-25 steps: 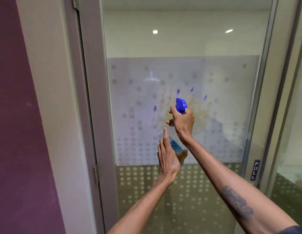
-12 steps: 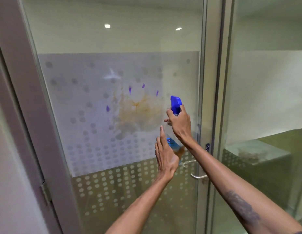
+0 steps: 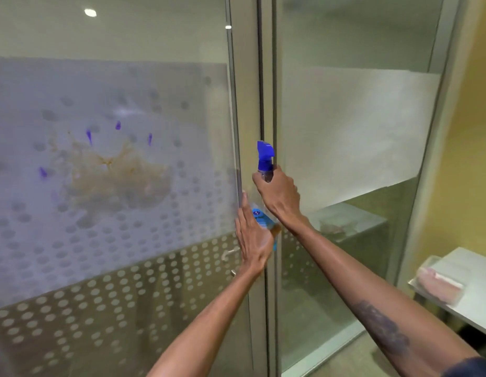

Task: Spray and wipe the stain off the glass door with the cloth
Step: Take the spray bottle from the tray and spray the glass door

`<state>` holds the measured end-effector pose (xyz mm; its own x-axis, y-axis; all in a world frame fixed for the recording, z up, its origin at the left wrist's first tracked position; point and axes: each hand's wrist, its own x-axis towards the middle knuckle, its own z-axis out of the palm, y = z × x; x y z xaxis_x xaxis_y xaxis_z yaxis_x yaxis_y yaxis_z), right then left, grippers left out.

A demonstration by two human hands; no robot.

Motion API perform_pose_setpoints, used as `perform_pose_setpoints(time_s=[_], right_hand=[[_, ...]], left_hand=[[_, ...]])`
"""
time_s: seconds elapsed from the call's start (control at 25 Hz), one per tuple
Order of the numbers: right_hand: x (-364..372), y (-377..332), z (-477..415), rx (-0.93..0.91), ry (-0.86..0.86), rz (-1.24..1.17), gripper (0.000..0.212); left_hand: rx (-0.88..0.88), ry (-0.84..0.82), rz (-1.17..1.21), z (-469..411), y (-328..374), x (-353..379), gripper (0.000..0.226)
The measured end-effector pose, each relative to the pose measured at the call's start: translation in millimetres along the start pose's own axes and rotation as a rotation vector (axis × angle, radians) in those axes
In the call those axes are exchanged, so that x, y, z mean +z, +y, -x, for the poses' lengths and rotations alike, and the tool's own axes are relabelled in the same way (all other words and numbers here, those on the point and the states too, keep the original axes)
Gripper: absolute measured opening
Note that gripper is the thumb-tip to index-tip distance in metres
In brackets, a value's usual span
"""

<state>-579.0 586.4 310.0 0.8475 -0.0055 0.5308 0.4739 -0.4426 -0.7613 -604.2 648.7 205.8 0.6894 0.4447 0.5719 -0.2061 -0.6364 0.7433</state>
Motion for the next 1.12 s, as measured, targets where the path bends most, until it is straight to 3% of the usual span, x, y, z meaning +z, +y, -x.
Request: perform_pose_setpoints(time_s=[0.32,0.6,0.84,1.12], right_hand=[[-109.8,118.7,-47.7,0.119,-0.064,0.073,0.034],[-198.8,238.4,-85.6,0.190,0.114,0.145,0.047],[-282.7,363.8,-145.5,0.271,0.260,0.339,0.049],[-376.7,518.9,-208.3,0.530,0.403,0.476,0.041]], left_hand=[[-0.014,-0.185,0.160,29.7,56.0,140.4,0.122],[0.052,-0.481,0.248,33.7,90.0,285.7,0.126],[0.152,-0.762,0.175,24.5,127.5,449.3,0.122],[0.247,-1.111,0.043,8.4,138.7,626.5,0.081]])
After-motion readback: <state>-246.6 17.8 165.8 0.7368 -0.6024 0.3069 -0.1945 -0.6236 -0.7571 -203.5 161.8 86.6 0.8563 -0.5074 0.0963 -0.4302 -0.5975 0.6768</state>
